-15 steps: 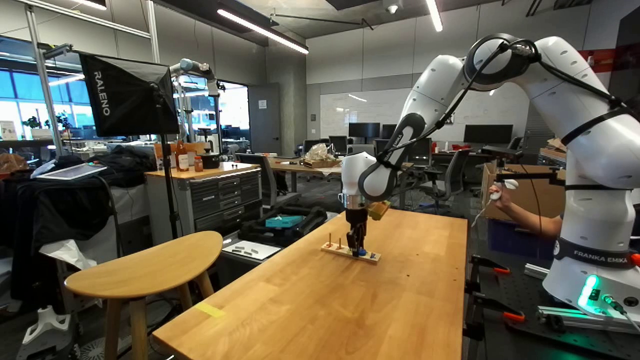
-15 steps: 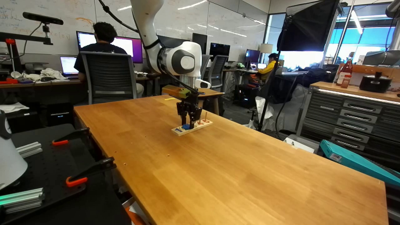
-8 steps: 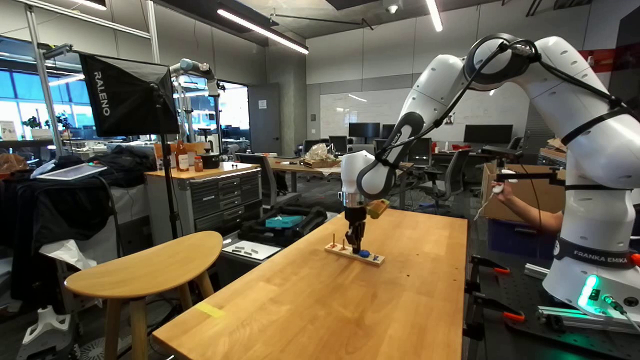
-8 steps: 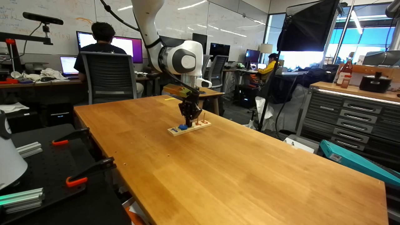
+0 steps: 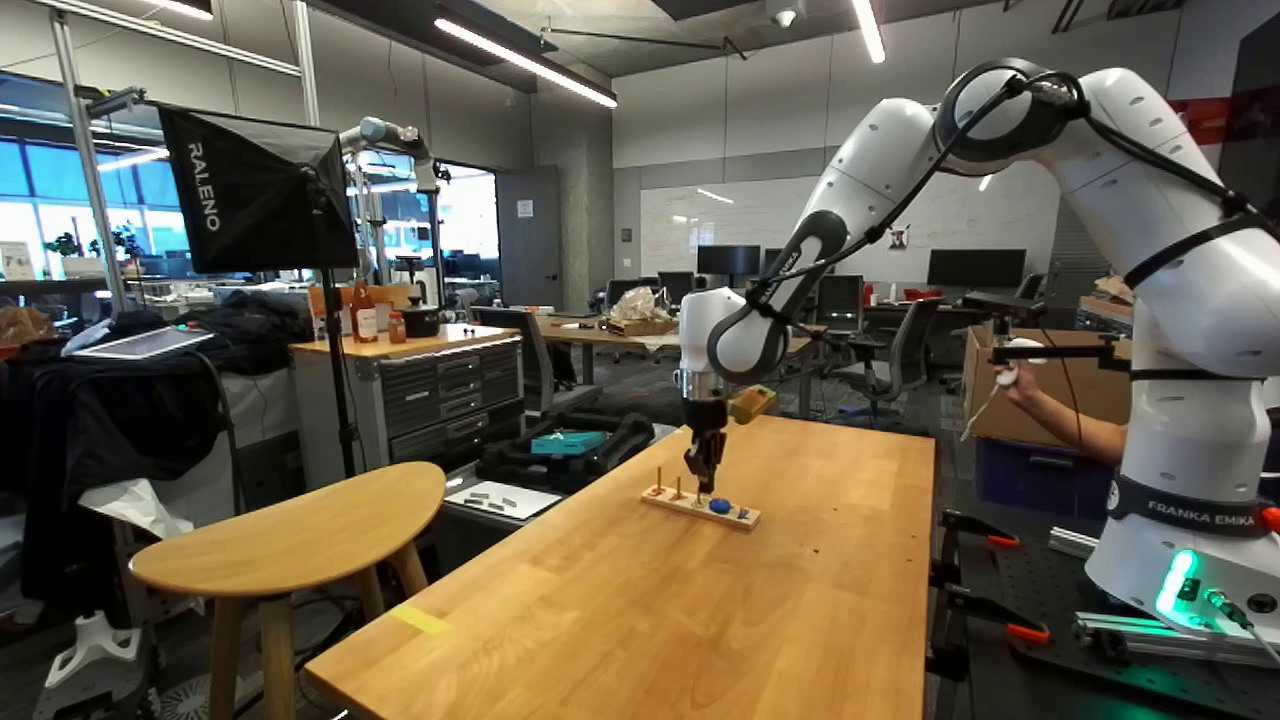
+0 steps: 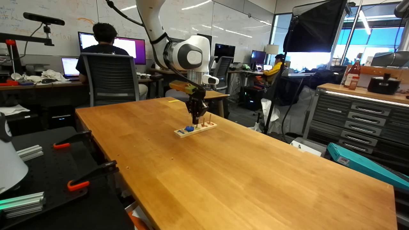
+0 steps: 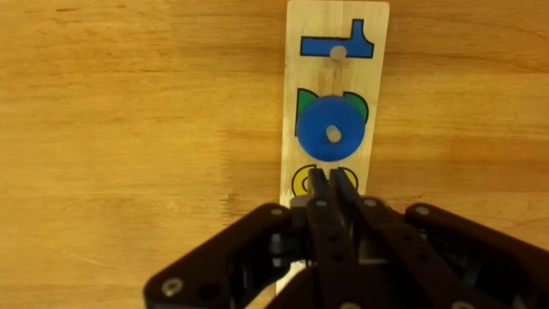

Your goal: Take the blue object from the wooden board and place it on the table

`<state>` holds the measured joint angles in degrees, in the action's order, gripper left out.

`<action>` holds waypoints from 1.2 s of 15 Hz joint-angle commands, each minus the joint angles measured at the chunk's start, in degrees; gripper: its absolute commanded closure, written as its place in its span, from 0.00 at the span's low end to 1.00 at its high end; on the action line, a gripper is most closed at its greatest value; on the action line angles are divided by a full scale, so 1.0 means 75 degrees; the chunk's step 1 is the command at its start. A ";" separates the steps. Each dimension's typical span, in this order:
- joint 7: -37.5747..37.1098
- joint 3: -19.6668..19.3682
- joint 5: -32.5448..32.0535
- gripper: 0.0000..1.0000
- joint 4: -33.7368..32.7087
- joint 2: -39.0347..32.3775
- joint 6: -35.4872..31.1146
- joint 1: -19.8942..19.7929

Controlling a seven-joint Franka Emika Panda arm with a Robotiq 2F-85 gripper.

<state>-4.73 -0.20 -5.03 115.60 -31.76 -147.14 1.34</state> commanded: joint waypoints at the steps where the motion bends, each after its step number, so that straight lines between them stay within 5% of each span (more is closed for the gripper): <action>1: 0.0164 -0.0015 0.0179 0.91 -0.0053 0.0226 0.0321 -0.0054; 6: 0.0151 -0.0109 0.0095 0.90 0.0042 0.0254 0.0505 -0.0061; 7: 0.0150 -0.0136 0.0055 0.65 0.0098 0.0254 0.0474 -0.0053; 9: 0.0193 -0.0133 0.0051 0.63 0.0204 0.0269 0.0441 -0.0065; 17: 0.0381 -0.0032 0.0124 0.01 0.0581 0.0306 0.0071 -0.0096; 18: 0.0387 -0.0014 0.0141 0.00 0.0610 0.0309 0.0089 -0.0094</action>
<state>-3.32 -0.84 -5.03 118.11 -30.99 -145.40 0.94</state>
